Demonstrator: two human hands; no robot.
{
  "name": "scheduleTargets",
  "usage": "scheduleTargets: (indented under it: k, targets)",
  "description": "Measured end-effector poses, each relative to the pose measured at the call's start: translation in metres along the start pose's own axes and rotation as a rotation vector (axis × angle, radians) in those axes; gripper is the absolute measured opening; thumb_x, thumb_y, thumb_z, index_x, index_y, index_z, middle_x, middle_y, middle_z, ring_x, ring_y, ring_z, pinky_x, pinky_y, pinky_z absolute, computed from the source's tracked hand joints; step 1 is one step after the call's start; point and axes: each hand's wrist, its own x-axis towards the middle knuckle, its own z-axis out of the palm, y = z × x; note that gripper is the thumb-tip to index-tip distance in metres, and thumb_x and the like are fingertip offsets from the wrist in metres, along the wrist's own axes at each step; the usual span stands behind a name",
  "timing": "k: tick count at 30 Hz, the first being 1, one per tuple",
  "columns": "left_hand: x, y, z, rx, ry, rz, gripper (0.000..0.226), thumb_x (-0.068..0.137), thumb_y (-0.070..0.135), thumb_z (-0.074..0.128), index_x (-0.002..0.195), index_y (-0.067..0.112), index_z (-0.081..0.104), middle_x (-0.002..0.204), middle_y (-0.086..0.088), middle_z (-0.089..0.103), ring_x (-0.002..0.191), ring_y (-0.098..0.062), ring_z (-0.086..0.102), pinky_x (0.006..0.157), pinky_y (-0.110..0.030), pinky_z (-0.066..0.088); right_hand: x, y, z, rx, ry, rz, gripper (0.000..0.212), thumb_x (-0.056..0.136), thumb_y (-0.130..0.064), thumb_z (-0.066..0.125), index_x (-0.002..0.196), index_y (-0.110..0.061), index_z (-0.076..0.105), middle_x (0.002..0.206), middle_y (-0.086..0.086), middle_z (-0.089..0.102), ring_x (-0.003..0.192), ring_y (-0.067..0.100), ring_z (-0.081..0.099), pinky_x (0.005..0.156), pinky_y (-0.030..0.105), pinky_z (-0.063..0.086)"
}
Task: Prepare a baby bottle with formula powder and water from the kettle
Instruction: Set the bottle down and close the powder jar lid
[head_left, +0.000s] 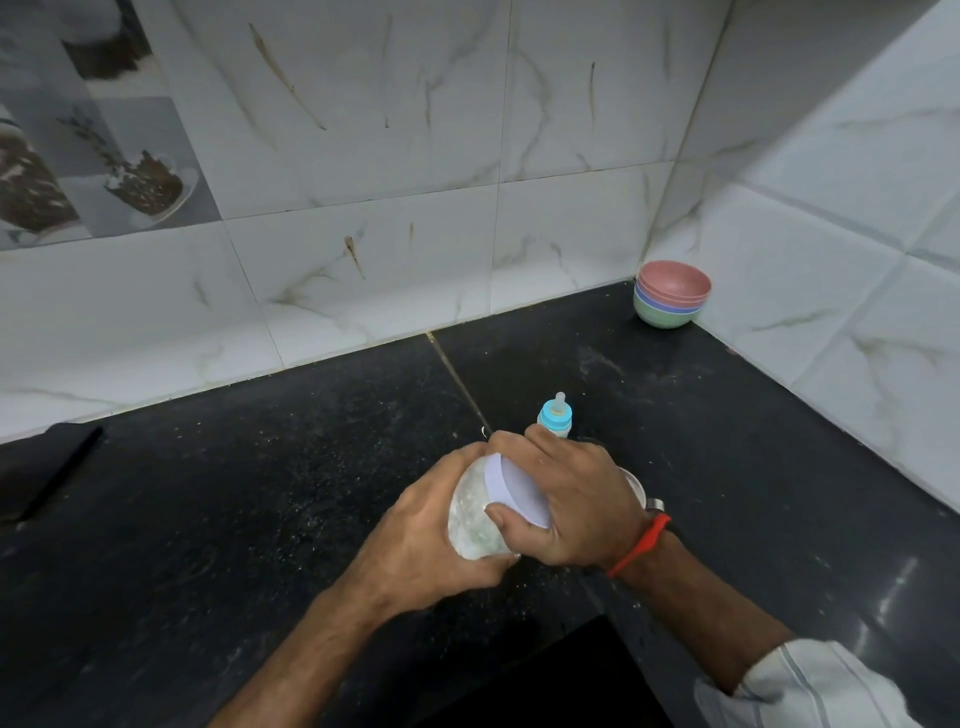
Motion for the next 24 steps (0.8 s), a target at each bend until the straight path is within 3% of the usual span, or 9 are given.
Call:
scheduleTargets:
  k: [8,13,16,20,24]
  targets:
    - [-0.004,-0.005,0.004,0.079,0.012,-0.054,0.093,0.061,0.054,0.088,0.139,0.051,0.038,0.126,0.028,0.062,0.109,0.002,0.067,0.085,-0.032,0.063,-0.006,-0.011,0.012,-0.024,-0.052,0.178,0.054,0.091,-0.061,0.05,0.123,-0.019,0.063,0.088,-0.001,0.066,0.07,0.021,0.063,0.058,0.038,0.055]
    - [0.004,-0.016,-0.001,0.123,0.021,-0.119,0.106,0.057,0.072,0.086,0.145,0.05,0.031,0.135,0.029,0.053,0.118,-0.003,0.061,0.092,-0.034,0.06,-0.005,-0.009,0.019,0.077,-0.19,0.378,0.071,0.091,-0.081,0.029,0.152,-0.044,0.034,0.113,-0.012,0.053,0.097,0.009,0.059,0.075,0.039,0.058]
    - [0.009,-0.032,0.001,0.04,0.102,-0.213,0.101,0.058,0.074,0.084,0.141,0.053,0.032,0.133,0.029,0.053,0.121,-0.005,0.057,0.096,-0.039,0.058,-0.005,-0.007,0.026,0.21,-0.143,0.516,0.077,0.092,-0.082,0.024,0.158,-0.043,0.021,0.131,-0.013,0.049,0.115,0.006,0.053,0.089,0.036,0.054]
    - [0.019,-0.066,0.013,-0.012,0.236,-0.341,0.103,0.058,0.076,0.077,0.145,0.05,0.028,0.132,0.026,0.043,0.13,-0.011,0.031,0.108,-0.039,0.034,-0.008,0.0,0.033,0.246,-0.034,0.658,0.071,0.094,-0.072,0.031,0.153,-0.034,0.036,0.125,-0.014,0.051,0.11,0.004,0.053,0.093,0.026,0.044]
    - [0.031,-0.098,0.026,-0.058,0.317,-0.474,0.098,0.07,0.051,0.091,0.148,0.041,0.031,0.124,0.015,0.045,0.136,-0.024,0.03,0.115,-0.045,0.027,-0.013,0.014,0.038,0.283,0.006,0.765,0.05,0.099,-0.061,0.036,0.133,-0.031,0.057,0.117,-0.013,0.062,0.111,0.006,0.059,0.101,0.035,0.048]
